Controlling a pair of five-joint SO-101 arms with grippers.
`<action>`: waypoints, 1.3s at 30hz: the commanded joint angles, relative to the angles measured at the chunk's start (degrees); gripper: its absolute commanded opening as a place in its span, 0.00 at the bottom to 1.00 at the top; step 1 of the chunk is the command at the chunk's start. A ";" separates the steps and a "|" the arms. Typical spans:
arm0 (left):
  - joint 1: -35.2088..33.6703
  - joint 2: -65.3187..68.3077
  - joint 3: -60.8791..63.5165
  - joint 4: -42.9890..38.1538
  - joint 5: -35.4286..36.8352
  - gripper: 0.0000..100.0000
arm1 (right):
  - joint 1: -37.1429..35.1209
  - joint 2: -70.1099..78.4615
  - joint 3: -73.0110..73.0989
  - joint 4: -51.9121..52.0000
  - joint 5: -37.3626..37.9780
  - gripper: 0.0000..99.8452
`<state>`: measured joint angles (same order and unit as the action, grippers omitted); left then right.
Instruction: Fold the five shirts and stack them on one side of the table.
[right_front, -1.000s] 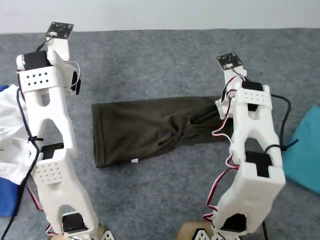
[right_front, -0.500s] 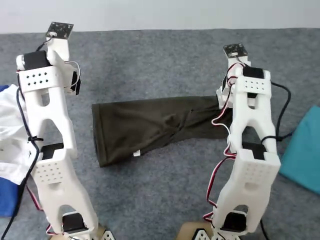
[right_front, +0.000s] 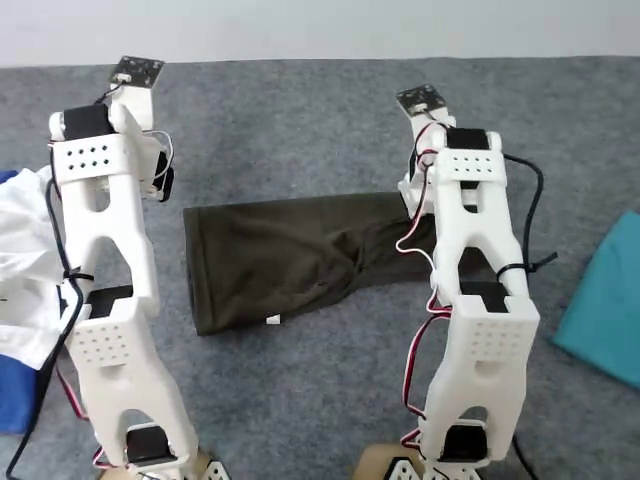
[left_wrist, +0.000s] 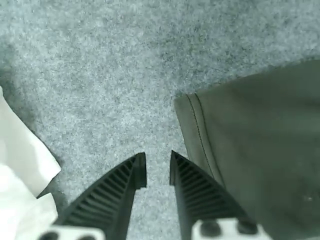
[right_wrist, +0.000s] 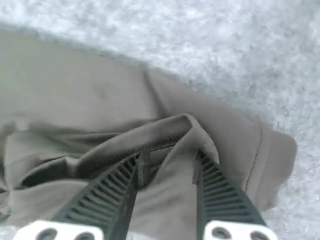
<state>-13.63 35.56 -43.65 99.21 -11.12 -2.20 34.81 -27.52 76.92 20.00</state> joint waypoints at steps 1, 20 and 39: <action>0.35 -4.31 -0.31 1.23 -0.53 0.09 | -1.10 -1.19 -5.80 2.51 1.23 0.16; 0.09 -5.10 -0.40 1.23 -0.44 0.09 | -3.65 -0.66 -17.76 19.38 1.49 0.15; -15.65 -32.44 17.27 1.32 -1.41 0.05 | -1.54 15.96 -17.93 24.04 1.58 0.01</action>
<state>-26.46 10.68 -30.20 99.21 -11.12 -5.10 51.08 -42.55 97.49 21.05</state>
